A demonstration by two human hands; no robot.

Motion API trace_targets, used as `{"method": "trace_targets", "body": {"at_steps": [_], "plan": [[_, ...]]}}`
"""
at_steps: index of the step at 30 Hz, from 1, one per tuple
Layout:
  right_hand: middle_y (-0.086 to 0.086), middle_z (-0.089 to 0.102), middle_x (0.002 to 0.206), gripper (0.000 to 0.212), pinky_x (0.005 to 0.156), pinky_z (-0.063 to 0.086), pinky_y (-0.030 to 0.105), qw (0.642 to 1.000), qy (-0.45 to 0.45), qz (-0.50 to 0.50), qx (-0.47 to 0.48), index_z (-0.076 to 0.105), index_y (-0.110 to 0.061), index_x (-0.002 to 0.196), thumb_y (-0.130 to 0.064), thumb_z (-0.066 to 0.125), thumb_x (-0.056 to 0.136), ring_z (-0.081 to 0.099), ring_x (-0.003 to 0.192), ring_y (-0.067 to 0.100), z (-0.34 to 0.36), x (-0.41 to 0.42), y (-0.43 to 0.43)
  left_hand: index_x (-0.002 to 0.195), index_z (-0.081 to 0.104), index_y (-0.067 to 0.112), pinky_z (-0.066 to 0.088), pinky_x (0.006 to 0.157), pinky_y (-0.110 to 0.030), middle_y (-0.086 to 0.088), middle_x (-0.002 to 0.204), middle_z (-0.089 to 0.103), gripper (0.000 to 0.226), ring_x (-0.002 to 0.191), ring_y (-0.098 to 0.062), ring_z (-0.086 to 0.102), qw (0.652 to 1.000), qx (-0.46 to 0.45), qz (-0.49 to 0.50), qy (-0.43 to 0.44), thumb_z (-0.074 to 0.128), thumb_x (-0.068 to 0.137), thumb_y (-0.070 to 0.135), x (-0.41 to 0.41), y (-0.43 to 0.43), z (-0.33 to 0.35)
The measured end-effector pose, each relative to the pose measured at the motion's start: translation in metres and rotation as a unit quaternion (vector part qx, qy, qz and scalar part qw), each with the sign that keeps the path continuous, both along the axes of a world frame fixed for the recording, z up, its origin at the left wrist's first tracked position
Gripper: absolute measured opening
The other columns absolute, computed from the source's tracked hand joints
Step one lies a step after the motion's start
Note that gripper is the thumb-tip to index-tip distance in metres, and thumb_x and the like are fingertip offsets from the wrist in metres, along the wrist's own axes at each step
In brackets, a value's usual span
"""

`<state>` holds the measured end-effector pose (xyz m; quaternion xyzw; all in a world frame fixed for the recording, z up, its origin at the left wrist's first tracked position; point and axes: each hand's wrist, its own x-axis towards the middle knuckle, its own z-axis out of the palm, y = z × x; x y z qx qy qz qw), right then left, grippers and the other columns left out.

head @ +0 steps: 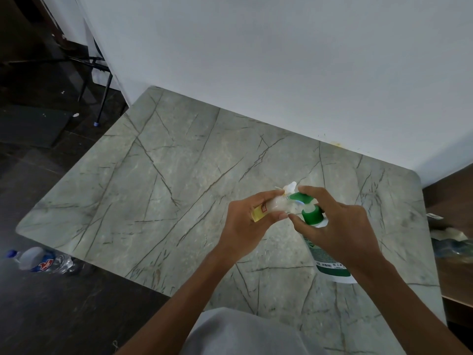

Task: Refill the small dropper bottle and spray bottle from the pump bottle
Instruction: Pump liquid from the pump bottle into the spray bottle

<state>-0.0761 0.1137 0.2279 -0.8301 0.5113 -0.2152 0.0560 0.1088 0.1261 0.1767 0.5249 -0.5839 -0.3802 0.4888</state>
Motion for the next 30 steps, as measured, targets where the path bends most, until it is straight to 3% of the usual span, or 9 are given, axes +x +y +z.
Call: {"method": "trace_targets", "body": {"at_steps": [4,9,15,19,22,27,30], "plan": [[-0.002,0.072,0.083,0.055,0.054,0.051,0.017,1.0,-0.017,-0.012,0.013,0.058,-0.02,0.117,-0.044,0.076,0.071,0.064,0.058,0.009,-0.0015,0.0009,0.0,0.118,0.068,0.022,0.057,0.075,-0.019,0.025,0.101,0.066,0.043,0.09,0.001,0.067,1.0,0.007,0.002,-0.003,0.079,0.078,0.03,0.0004,0.0003,-0.0019],[-0.003,0.072,0.084,0.053,0.055,0.049,0.014,1.0,-0.021,-0.014,0.002,0.06,-0.019,0.114,-0.043,0.077,0.07,0.065,0.061,0.008,-0.0027,0.0032,0.0007,0.118,0.068,0.025,0.059,0.075,-0.031,0.017,0.101,0.07,0.042,0.088,-0.007,0.069,1.0,0.02,0.009,0.001,0.079,0.078,0.031,-0.0028,0.0041,-0.0072],[-0.005,0.071,0.083,0.065,0.05,0.051,0.018,1.0,-0.005,-0.004,-0.006,0.045,-0.027,0.126,-0.055,0.067,0.072,0.061,0.054,0.007,-0.0031,0.0027,0.0017,0.119,0.067,0.02,0.056,0.074,-0.017,0.016,0.101,0.069,0.041,0.089,0.001,0.067,1.0,0.008,0.01,0.0,0.078,0.079,0.026,0.0006,0.0005,-0.0043],[-0.003,0.071,0.082,0.063,0.05,0.04,0.007,1.0,-0.018,-0.01,-0.011,0.046,-0.025,0.121,-0.052,0.07,0.07,0.058,0.053,0.005,-0.0014,0.0031,0.0034,0.119,0.067,0.018,0.052,0.073,-0.01,0.016,0.102,0.069,0.042,0.09,0.004,0.066,1.0,-0.007,0.006,-0.008,0.078,0.08,0.028,0.0007,-0.0004,-0.0024],[-0.003,0.071,0.081,0.061,0.051,0.039,0.006,1.0,-0.025,-0.014,-0.008,0.048,-0.024,0.119,-0.046,0.076,0.069,0.057,0.052,0.002,-0.003,0.0022,0.0024,0.118,0.067,0.017,0.053,0.074,-0.011,0.015,0.104,0.069,0.042,0.091,0.002,0.066,1.0,-0.01,0.007,-0.005,0.078,0.08,0.028,0.0003,-0.0013,-0.0016],[0.0,0.072,0.08,0.052,0.051,0.053,0.021,0.998,-0.051,-0.024,-0.007,0.058,-0.018,0.109,-0.042,0.079,0.068,0.065,0.059,0.01,-0.0064,0.001,0.0012,0.117,0.068,0.022,0.057,0.074,-0.021,0.022,0.1,0.067,0.042,0.087,-0.002,0.067,1.0,-0.004,0.001,-0.009,0.079,0.077,0.031,-0.0001,0.0009,-0.004],[0.0,0.072,0.079,0.05,0.049,0.053,0.022,0.999,-0.033,-0.022,-0.009,0.059,-0.016,0.107,-0.043,0.078,0.069,0.065,0.057,0.011,-0.0064,0.0015,0.0007,0.117,0.068,0.024,0.057,0.073,-0.021,0.024,0.097,0.067,0.042,0.086,-0.003,0.067,1.0,0.002,0.003,-0.009,0.079,0.077,0.031,-0.0004,0.0026,-0.0069]]}}
